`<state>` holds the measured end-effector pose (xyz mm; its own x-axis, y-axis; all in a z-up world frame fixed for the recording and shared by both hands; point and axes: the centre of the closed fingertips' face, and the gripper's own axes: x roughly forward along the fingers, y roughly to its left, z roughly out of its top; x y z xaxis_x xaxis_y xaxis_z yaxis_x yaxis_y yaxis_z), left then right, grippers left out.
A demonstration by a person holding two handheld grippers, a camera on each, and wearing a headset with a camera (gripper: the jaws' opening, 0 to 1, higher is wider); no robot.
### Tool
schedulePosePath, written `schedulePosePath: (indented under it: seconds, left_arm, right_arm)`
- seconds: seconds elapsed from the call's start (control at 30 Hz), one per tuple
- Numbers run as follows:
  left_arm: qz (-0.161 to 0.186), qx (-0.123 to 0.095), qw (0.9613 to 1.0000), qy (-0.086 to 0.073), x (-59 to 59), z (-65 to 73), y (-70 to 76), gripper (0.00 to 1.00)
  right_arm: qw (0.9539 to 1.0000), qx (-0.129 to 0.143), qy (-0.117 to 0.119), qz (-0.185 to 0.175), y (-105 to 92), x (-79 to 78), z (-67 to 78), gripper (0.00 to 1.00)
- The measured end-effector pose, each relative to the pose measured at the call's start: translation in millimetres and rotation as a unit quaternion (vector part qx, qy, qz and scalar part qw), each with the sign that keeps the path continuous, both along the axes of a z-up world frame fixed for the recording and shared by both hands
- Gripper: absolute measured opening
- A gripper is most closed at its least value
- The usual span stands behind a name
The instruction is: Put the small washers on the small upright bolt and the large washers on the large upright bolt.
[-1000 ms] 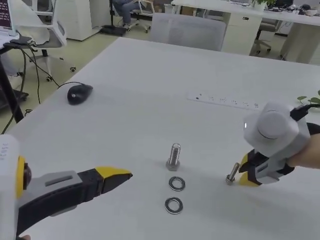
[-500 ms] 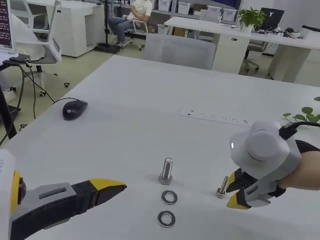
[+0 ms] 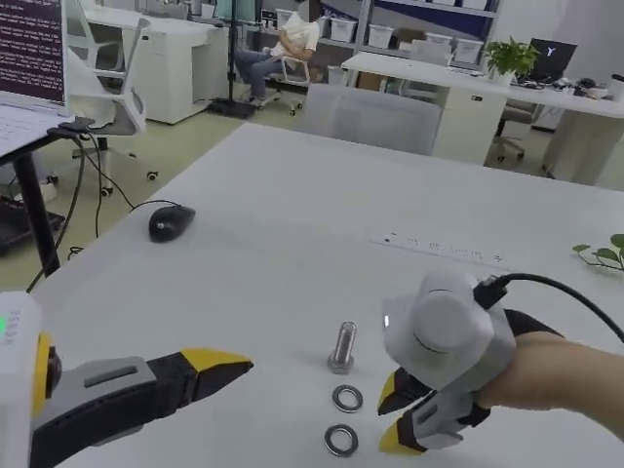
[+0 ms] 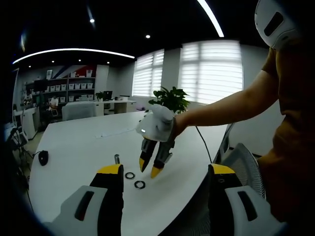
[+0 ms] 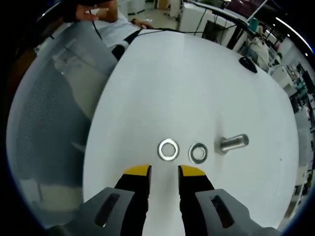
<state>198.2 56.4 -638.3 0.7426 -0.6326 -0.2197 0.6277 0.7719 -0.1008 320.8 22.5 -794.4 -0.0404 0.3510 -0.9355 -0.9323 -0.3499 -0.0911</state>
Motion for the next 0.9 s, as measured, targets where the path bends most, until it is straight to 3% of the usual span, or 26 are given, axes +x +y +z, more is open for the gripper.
schedulePosePath:
  seconds: [0.23,0.6,0.63,0.9]
  left_arm:
    - [0.006,0.001,1.0000,-0.003,1.0,2.0,2.4,0.69]
    - [0.013,-0.006,0.9999,-0.007,7.7,3.5,3.2,0.69]
    - [0.014,-0.007,0.9999,-0.006,8.0,3.5,3.3,0.69]
    - [0.015,-0.010,0.9998,-0.003,9.1,0.2,2.5,0.69]
  right_arm:
    - [0.9999,-0.006,0.012,0.009,19.4,-1.3,-15.1,0.28]
    - [0.9990,-0.037,0.015,0.020,15.0,0.4,-33.3,0.32]
    - [0.9991,-0.033,0.026,0.012,16.0,-1.3,-31.2,0.31]
    - [0.9989,-0.027,0.037,0.006,17.7,-1.6,-31.9,0.30]
